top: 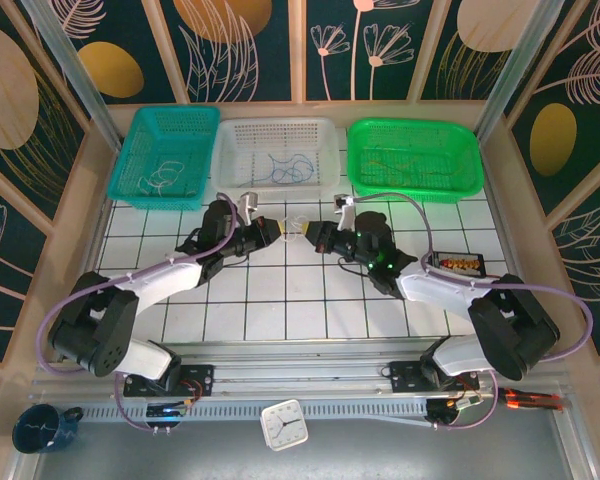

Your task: Untangle the cables

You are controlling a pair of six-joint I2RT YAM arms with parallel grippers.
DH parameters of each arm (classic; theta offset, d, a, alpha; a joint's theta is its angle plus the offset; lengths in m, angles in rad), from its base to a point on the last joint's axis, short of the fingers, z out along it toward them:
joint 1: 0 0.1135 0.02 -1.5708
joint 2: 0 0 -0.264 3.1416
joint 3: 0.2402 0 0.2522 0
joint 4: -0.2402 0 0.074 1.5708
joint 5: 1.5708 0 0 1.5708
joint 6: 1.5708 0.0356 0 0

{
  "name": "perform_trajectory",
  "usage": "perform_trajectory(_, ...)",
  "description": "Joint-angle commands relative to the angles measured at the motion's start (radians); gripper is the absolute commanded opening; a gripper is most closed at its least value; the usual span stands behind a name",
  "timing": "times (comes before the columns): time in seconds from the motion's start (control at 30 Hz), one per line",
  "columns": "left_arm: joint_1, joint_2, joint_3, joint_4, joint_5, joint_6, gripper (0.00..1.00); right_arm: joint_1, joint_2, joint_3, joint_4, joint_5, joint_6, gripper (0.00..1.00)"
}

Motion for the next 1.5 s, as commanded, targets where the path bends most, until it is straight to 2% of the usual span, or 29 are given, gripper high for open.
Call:
perform_trajectory(0.0, -0.004, -0.07, 0.07, -0.062, -0.01, 0.047, 0.0, -0.055, -0.011, -0.067, 0.057, 0.049, 0.025, 0.0)
perform_trajectory(0.2, -0.003, -0.133, 0.153, -0.152, 0.02, 0.099, 0.0, -0.123, 0.017, -0.146, 0.078, 0.087, 0.067, 0.0)
perform_trajectory(0.43, -0.003, -0.15, 0.222, -0.116, 0.126, 0.07, 0.0, -0.124, 0.054, -0.157, 0.101, 0.065, 0.084, 0.0)
perform_trajectory(0.77, -0.003, -0.153, 0.215, -0.116, 0.138, 0.068, 0.0, -0.122, 0.045, -0.114, 0.071, 0.042, 0.071, 0.0)
perform_trajectory(0.83, -0.002, -0.153, 0.209, -0.101, 0.144, 0.053, 0.0, -0.122, 0.045, -0.103, 0.057, 0.035, 0.068, 0.07)
perform_trajectory(0.97, -0.003, -0.149, 0.206, -0.083, 0.158, 0.03, 0.0, -0.121, 0.036, -0.099, 0.044, 0.029, 0.061, 0.31)
perform_trajectory(1.07, -0.003, -0.146, 0.204, -0.082, 0.158, 0.024, 0.0, -0.121, 0.019, -0.102, 0.031, 0.034, 0.06, 0.42)
perform_trajectory(1.3, -0.003, -0.141, 0.193, -0.057, 0.154, -0.014, 0.0, -0.113, -0.042, -0.122, 0.0, 0.047, 0.063, 0.51)
perform_trajectory(1.47, -0.003, -0.141, 0.177, -0.027, 0.148, -0.05, 0.0, -0.091, -0.119, -0.106, -0.034, 0.056, 0.065, 0.52)
